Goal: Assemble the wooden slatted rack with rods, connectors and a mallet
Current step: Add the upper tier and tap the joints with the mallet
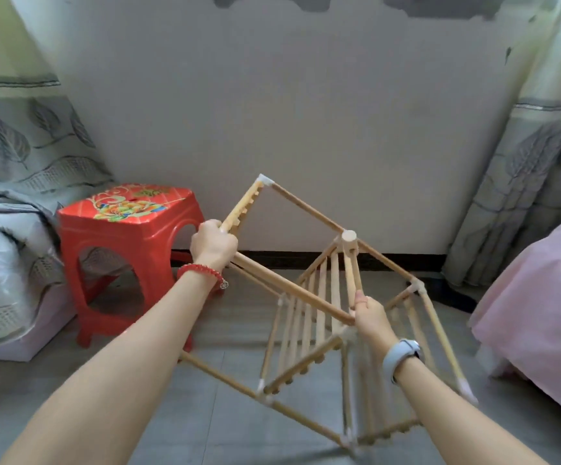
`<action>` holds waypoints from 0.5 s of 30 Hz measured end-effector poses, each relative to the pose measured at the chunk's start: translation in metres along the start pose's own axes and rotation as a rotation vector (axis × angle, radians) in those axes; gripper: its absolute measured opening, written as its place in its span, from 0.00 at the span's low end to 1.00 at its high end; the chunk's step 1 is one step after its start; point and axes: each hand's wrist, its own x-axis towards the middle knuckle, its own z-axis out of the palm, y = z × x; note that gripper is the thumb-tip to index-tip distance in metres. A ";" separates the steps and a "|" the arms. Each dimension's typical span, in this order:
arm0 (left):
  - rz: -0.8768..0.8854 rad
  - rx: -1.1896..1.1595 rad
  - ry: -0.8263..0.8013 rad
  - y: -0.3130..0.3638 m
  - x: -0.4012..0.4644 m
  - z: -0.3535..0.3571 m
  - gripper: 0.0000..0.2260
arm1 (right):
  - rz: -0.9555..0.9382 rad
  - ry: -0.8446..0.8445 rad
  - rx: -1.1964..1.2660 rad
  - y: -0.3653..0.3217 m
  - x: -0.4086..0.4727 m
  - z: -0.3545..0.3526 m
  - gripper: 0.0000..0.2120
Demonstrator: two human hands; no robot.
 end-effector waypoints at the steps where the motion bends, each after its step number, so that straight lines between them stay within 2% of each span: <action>1: 0.066 -0.004 0.026 0.019 0.004 -0.002 0.12 | 0.020 -0.018 0.034 -0.001 -0.001 -0.001 0.18; 6: 0.433 0.015 0.000 0.106 -0.002 0.008 0.16 | 0.086 -0.035 0.191 -0.003 -0.001 -0.037 0.19; 11: 0.781 0.048 -0.013 0.118 -0.046 0.046 0.18 | -0.129 0.228 0.270 -0.013 -0.017 -0.083 0.18; 13: 0.891 0.026 -0.040 0.113 -0.064 0.063 0.17 | -0.207 0.313 0.176 -0.023 -0.026 -0.101 0.17; 15: 0.942 0.004 -0.062 0.105 -0.076 0.076 0.16 | -0.289 0.324 0.083 -0.030 -0.036 -0.113 0.15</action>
